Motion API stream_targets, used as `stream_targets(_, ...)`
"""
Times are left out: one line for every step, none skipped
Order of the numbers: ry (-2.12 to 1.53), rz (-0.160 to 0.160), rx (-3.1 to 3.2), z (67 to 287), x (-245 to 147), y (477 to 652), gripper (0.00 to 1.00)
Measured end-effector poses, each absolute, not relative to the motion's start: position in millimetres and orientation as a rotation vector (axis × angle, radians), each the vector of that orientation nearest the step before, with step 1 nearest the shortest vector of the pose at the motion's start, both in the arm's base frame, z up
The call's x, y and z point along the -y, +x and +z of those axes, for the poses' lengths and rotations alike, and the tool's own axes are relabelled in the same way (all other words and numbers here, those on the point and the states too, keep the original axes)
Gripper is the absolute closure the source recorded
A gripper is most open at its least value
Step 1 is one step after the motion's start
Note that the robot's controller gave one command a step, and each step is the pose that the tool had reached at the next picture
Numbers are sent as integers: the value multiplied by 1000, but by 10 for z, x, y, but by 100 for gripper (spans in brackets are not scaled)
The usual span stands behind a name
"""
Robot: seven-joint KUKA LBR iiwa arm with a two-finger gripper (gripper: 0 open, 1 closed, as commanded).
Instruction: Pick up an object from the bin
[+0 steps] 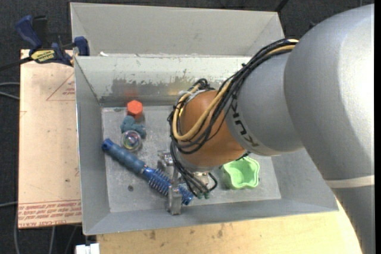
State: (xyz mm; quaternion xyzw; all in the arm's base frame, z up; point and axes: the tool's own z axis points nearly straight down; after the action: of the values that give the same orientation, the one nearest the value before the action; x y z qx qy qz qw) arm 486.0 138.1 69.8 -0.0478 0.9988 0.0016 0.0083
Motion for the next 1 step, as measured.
stream_targets(-153, -1, -3135, 697, -1382, 4826, 100)
